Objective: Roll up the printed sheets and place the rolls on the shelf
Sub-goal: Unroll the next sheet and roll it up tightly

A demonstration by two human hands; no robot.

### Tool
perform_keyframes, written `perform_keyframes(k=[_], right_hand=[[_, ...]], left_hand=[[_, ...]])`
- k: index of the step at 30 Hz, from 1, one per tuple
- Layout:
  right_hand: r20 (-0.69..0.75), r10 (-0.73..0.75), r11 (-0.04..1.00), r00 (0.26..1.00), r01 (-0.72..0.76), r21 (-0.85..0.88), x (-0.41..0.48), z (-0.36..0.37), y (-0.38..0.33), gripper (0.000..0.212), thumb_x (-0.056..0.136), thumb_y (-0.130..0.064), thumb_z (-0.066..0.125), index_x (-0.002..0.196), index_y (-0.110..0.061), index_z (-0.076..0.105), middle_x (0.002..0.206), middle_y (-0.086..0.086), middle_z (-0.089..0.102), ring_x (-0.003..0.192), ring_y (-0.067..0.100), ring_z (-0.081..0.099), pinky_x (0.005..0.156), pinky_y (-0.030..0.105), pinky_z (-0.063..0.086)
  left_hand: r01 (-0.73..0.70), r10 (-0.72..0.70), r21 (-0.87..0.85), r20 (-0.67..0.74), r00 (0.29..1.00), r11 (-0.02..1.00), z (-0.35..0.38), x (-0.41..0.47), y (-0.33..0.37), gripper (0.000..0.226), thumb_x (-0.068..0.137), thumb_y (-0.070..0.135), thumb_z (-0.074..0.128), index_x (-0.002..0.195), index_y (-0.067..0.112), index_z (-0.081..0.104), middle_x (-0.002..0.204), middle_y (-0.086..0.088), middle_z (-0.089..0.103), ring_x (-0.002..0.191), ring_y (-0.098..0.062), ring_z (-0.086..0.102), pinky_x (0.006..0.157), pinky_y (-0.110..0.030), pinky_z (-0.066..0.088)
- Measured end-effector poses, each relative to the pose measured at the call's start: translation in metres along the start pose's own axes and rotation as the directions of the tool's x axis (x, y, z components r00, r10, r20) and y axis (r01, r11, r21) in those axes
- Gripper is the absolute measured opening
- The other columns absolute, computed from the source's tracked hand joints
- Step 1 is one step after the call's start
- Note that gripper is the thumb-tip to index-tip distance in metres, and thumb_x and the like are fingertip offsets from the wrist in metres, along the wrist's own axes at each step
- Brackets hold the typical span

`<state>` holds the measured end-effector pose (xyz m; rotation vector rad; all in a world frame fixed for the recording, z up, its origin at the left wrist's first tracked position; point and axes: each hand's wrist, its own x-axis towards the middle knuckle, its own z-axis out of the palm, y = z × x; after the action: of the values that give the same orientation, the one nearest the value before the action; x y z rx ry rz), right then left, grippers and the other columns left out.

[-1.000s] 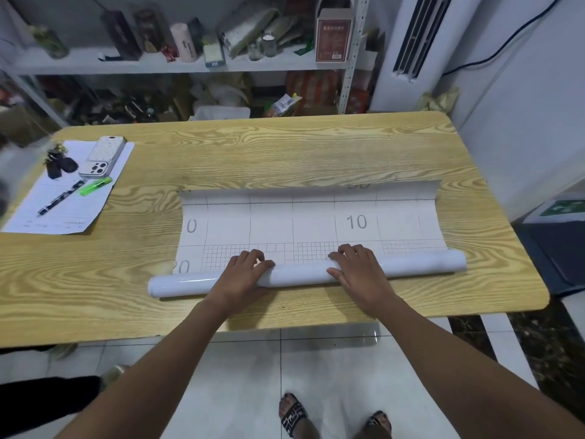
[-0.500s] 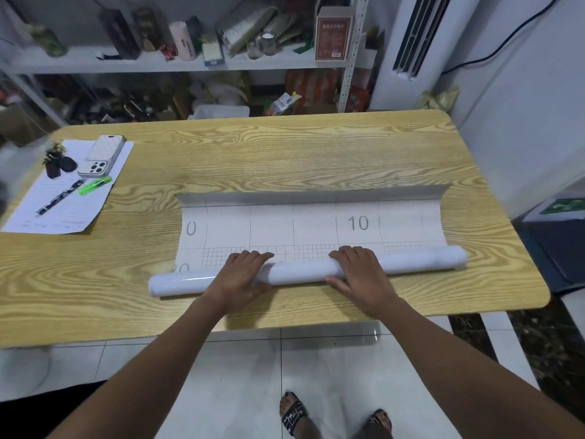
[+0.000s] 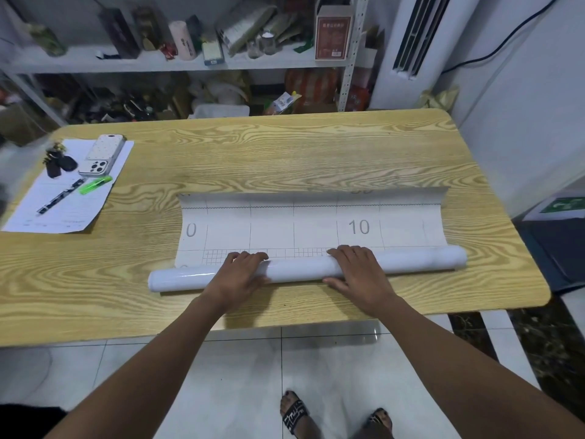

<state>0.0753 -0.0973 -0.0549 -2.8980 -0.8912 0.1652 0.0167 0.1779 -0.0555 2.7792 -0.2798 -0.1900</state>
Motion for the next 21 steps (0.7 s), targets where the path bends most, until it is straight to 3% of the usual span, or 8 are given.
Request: perform_keyframes(k=[6, 10, 15, 21], right_hand=[[-0.006, -0.028, 1.0, 1.0, 0.028, -0.001, -0.0002, -0.0008, 0.0, 0.064, 0.085, -0.061, 0.03, 0.123, -0.015, 0.053, 0.112, 0.002, 0.056, 0.099, 0.024, 0.054, 0.093, 0.039, 0.042], [-0.02, -0.032, 0.999, 0.999, 0.032, -0.005, 0.0, 0.0013, 0.0015, 0.063, 0.083, -0.06, 0.031, 0.119, -0.015, 0.056, 0.11, 0.003, 0.057, 0.1, 0.025, 0.054, 0.093, 0.041, 0.042], [0.035, -0.023, 1.0, 0.999, 0.024, -0.011, 0.0016, -0.0006, 0.0011, 0.069, 0.083, -0.063, 0.025, 0.126, -0.016, 0.052, 0.118, 0.002, 0.055, 0.106, 0.025, 0.052, 0.096, 0.04, 0.039], [0.043, -0.037, 0.999, 0.998, 0.037, 0.009, 0.0012, 0.0033, 0.0012, 0.061, 0.085, -0.056, 0.05, 0.132, -0.016, 0.046, 0.122, 0.002, 0.052, 0.108, 0.026, 0.049, 0.098, 0.038, 0.035]], left_hand=[[-0.01, 0.01, 0.001, -0.013, 1.0, 1.0, 0.0006, 0.0022, -0.0018, 0.034, 0.092, 0.03, 0.051, 0.12, 0.01, 0.051, 0.116, -0.004, 0.055, 0.11, -0.024, 0.043, 0.093, -0.031, 0.024], [-0.04, 0.043, 0.044, -0.053, 0.998, 0.998, 0.0011, 0.0019, -0.0037, 0.03, 0.088, 0.029, 0.053, 0.11, 0.01, 0.059, 0.104, -0.008, 0.054, 0.093, -0.026, 0.045, 0.081, -0.039, 0.037], [-0.02, 0.023, 0.075, -0.041, 0.999, 0.997, -0.0006, 0.002, -0.0028, 0.027, 0.09, 0.024, 0.053, 0.111, 0.007, 0.06, 0.1, -0.01, 0.056, 0.092, -0.03, 0.049, 0.081, -0.038, 0.034], [0.0, 0.007, 0.109, -0.067, 0.998, 0.994, -0.0001, 0.0006, -0.0009, 0.027, 0.088, 0.018, 0.059, 0.113, 0.006, 0.059, 0.093, -0.01, 0.062, 0.086, -0.034, 0.056, 0.08, -0.043, 0.041]])
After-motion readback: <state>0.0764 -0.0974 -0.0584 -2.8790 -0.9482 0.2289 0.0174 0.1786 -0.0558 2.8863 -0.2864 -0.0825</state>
